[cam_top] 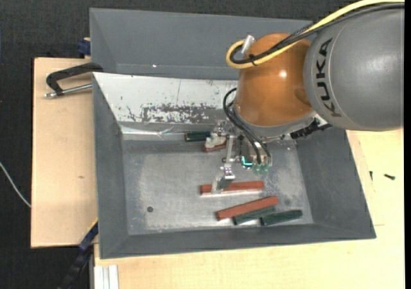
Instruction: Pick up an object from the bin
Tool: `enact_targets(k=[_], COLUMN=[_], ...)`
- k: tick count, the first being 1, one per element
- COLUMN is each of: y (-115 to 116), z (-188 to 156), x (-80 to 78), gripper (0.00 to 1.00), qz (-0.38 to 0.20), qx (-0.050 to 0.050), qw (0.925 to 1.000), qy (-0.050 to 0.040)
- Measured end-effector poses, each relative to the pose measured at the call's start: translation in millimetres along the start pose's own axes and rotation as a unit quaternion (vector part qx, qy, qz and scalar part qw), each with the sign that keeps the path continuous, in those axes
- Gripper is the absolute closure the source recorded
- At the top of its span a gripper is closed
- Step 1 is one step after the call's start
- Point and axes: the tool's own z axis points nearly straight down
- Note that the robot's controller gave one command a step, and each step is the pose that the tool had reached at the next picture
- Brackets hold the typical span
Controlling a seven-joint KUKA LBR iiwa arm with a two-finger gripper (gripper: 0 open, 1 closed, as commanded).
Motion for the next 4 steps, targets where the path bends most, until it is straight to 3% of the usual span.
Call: enact_targets(k=[1,2,3,4], y=[0,-19,-24,-24], z=[-4,46,101,101], x=[-1.8,8.7,9.4,9.4], gripper=[0.00,0.00,1.00,1.00], qz=[0.001,-0.004,-0.073,-0.073], qx=[0.000,-0.001,-0.001,-0.001], qw=[1.0000,1.0000,0.9973,0.9973], qy=[-0.0042,-0.0077,-0.0014,-0.0014])
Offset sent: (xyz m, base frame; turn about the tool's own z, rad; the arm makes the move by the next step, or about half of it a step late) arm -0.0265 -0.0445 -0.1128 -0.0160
